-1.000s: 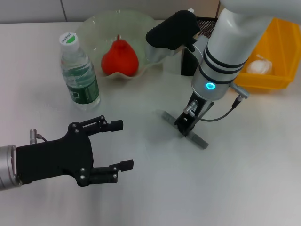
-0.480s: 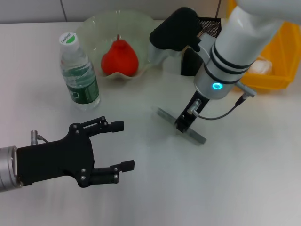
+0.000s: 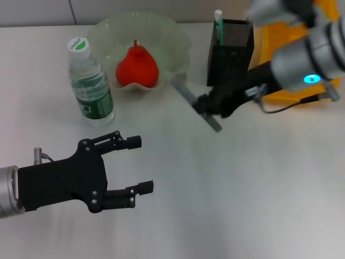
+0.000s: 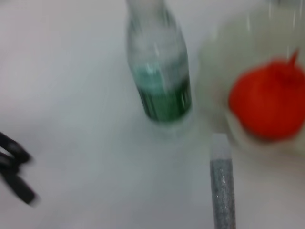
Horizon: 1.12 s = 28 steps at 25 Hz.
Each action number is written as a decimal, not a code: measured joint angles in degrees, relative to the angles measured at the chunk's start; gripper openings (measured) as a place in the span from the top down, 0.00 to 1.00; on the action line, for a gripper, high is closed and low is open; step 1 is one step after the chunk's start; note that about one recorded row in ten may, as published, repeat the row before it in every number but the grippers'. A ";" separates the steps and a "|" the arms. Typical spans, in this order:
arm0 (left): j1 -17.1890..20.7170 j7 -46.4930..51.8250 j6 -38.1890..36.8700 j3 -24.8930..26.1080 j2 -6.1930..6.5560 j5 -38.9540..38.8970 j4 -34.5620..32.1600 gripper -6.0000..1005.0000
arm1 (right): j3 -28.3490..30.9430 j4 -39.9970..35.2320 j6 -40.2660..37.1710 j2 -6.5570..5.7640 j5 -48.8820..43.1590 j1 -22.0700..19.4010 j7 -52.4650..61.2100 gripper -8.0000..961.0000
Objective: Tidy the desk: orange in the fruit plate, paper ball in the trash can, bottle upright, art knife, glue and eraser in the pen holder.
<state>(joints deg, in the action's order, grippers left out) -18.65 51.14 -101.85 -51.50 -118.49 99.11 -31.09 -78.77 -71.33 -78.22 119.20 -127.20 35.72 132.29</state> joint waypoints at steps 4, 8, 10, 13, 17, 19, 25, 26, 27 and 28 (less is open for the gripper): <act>-0.10 0.59 -0.82 0.00 0.08 -0.48 -0.02 0.17 | 9.01 0.36 -0.49 0.03 13.68 -5.58 -14.18 0.87; -0.24 0.77 -1.32 0.00 0.11 -0.82 -0.02 0.17 | 17.17 5.98 -0.37 0.03 24.88 -7.54 -25.58 0.87; -0.28 0.81 -1.49 0.00 0.11 -0.84 -0.02 0.17 | 20.47 9.13 -0.12 0.02 28.62 -7.45 -29.52 0.87; -0.31 0.86 -1.68 0.16 0.11 -0.85 -0.02 0.17 | 24.87 14.47 1.22 0.00 31.48 -6.13 -33.73 0.87; -0.22 0.88 -1.71 0.62 0.11 -0.86 -0.02 0.17 | 28.23 20.92 5.87 -0.04 32.44 -3.37 -37.57 0.87; -0.13 0.85 -1.71 0.62 0.11 -0.85 0.24 0.17 | 28.52 23.60 8.65 -0.07 32.71 -1.95 -39.42 0.87; -0.10 0.65 -1.71 0.69 0.13 -0.85 1.31 0.17 | 28.11 31.34 17.42 -0.11 32.74 2.85 -43.11 0.86; -0.06 0.64 -1.71 0.70 0.15 -0.86 1.44 0.17 | 28.08 32.35 18.78 -0.11 32.66 3.56 -43.36 0.86; 0.08 0.63 -1.70 0.70 0.16 -0.85 1.47 0.17 | 28.05 33.37 20.50 -0.12 32.65 4.17 -44.03 0.85; 0.14 0.63 -1.69 0.70 0.17 -0.85 1.47 0.17 | 28.05 34.17 21.88 -0.11 32.73 4.60 -44.88 0.85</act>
<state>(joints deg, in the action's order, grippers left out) -18.50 51.77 -103.54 -50.80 -118.33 98.25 -29.62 -50.72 -37.16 -56.34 119.10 -94.47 40.33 87.42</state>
